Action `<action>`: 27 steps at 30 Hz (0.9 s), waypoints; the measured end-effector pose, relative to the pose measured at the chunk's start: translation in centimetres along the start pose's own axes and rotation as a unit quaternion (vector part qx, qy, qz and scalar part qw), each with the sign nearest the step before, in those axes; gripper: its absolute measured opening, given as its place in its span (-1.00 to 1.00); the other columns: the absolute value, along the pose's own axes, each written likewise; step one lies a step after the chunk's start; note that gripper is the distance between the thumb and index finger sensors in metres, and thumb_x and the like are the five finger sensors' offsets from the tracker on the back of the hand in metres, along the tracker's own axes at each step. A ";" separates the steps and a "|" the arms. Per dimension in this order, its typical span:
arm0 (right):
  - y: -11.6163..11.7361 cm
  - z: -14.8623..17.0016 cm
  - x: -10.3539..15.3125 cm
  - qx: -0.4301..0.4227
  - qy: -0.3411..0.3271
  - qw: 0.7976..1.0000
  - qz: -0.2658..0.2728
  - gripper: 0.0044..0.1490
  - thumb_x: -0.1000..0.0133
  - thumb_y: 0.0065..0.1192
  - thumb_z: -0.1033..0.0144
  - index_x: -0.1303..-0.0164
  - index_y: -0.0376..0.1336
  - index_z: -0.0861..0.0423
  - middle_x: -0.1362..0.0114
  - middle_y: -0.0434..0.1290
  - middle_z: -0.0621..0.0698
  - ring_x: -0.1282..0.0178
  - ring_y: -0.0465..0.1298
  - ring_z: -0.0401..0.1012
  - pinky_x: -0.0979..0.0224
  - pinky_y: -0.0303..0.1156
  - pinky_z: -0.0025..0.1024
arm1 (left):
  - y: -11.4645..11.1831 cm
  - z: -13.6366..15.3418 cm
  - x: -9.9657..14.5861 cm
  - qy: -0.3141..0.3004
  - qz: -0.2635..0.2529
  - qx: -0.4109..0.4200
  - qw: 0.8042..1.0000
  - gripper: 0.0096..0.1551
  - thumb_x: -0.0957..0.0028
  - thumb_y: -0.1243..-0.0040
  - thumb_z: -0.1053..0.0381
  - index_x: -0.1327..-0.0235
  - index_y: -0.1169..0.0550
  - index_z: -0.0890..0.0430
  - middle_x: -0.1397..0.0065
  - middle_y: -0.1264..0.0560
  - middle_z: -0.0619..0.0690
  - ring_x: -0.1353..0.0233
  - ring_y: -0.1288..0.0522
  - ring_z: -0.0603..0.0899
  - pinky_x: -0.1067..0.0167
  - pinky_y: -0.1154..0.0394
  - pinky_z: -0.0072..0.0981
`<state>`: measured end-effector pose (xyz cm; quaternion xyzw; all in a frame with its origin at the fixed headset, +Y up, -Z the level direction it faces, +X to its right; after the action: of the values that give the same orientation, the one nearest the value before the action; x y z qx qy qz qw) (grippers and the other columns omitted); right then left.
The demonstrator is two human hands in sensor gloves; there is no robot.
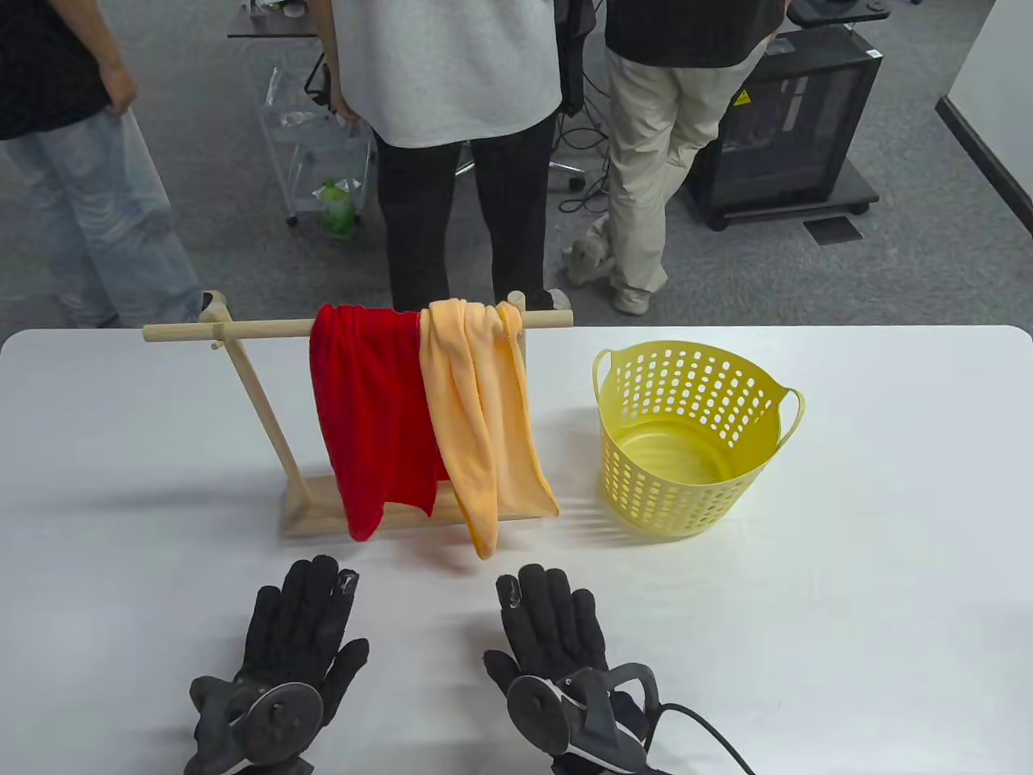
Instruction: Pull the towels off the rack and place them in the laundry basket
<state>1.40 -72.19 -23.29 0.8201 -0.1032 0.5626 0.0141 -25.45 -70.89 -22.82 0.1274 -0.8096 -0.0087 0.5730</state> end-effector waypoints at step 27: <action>-0.3 0.1 0.3 -0.017 0.002 1.000 0.003 -0.02 -0.32 -0.31 -0.13 -0.83 -0.33 0.12 -0.82 -0.32 0.20 -0.77 -0.21 0.16 -0.73 -0.29 0.11 | 1.1 1.5 -0.3 0.026 -0.030 0.003 0.999 -0.15 -0.34 0.27 -0.33 -0.86 0.03 -0.05 -0.93 0.16 0.01 -0.84 0.22 0.23 -0.72 0.34 0.08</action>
<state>1.66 -71.95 -23.00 0.8181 -0.1153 0.5628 0.0268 -27.01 -69.95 -23.43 0.1536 -0.7900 -0.0202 0.5933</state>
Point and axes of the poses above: the tracker on the back of each hand, its own z axis roughly to the little-finger side, its own x axis roughly from the fingertips to the wrist, y = z × x, the point moved 3 cm from there along -x, roughly from the wrist to the fingertips
